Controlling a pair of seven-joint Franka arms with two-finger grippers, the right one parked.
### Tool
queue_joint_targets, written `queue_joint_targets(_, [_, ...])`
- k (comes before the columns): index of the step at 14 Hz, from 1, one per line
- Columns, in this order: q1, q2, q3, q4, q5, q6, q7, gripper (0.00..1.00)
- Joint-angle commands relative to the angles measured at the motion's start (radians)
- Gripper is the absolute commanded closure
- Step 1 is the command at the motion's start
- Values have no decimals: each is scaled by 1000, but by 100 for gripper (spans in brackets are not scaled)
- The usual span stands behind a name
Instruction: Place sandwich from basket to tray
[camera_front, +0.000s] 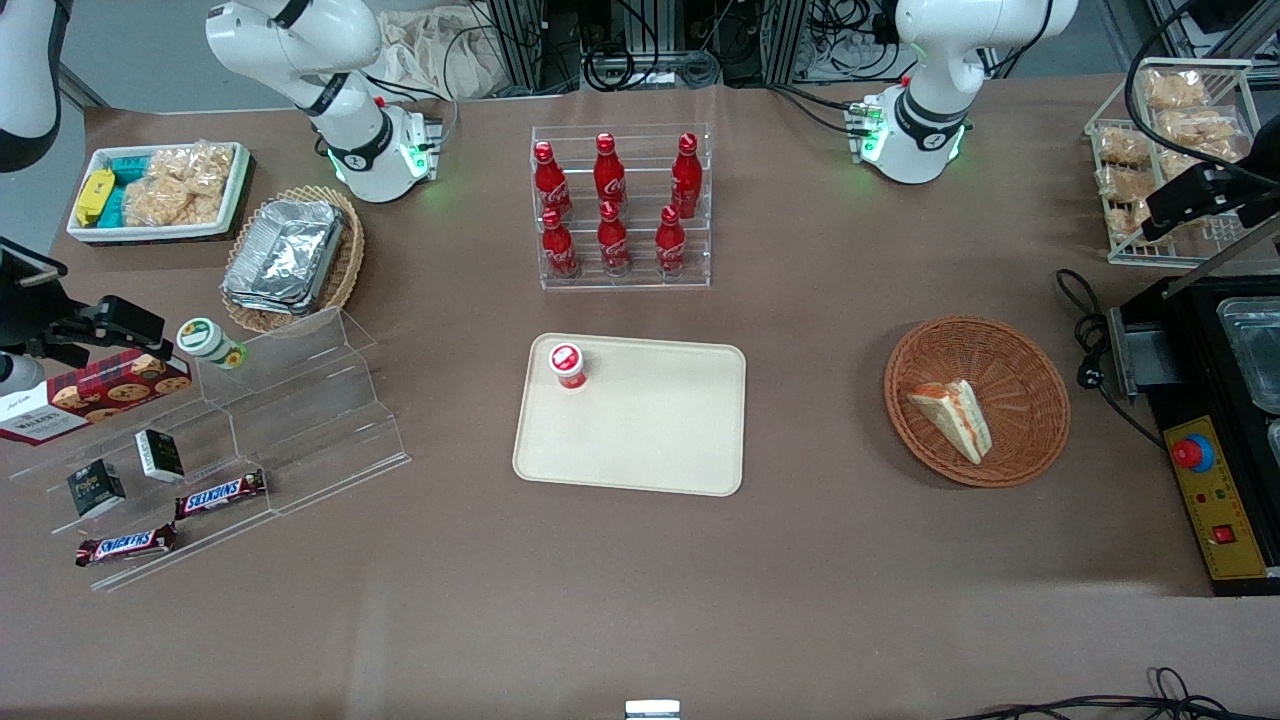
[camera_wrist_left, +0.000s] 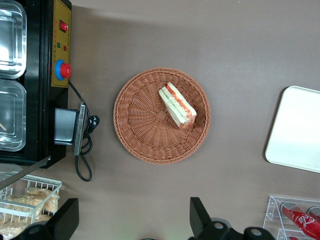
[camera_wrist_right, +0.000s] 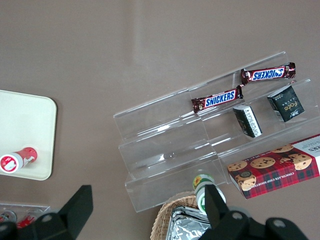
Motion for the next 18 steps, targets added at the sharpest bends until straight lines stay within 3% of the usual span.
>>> queue_joint_targets(1, [9,-15,-1,-10,-33,-5,20,0])
queue_joint_targets(8, [7,75,14,-21,-31,4,-11,0])
queue_joint_targets(18, [-32,338,-3,-171,-62,373,-454,0])
